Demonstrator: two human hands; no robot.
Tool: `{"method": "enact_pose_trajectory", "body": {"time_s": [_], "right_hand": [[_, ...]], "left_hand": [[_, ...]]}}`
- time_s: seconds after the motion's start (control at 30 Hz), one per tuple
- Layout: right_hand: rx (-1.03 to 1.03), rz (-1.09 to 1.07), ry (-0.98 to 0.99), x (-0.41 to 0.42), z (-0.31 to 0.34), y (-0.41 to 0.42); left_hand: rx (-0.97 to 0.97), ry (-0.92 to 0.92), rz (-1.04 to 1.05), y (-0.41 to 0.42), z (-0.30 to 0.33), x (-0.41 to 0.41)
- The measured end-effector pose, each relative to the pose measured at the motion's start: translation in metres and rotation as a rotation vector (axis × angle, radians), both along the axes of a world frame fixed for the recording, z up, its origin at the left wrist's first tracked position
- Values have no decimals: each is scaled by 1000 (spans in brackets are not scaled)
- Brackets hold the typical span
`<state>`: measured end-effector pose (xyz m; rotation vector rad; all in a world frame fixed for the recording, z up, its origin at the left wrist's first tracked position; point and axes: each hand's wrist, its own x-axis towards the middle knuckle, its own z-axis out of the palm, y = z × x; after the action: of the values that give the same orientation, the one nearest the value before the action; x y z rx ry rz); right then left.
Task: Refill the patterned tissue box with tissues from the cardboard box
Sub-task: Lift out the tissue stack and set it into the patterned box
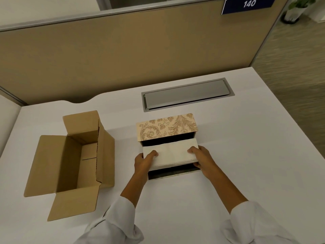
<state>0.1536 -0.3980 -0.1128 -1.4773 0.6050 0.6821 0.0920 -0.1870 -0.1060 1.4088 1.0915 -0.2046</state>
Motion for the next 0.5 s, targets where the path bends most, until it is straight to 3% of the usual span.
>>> {"method": "enact_pose_trajectory", "body": {"time_s": [0.5], "right_hand": [[-269, 116, -134, -5, 0, 5]], "left_hand": [[222, -33, -47, -15, 1, -5]]}}
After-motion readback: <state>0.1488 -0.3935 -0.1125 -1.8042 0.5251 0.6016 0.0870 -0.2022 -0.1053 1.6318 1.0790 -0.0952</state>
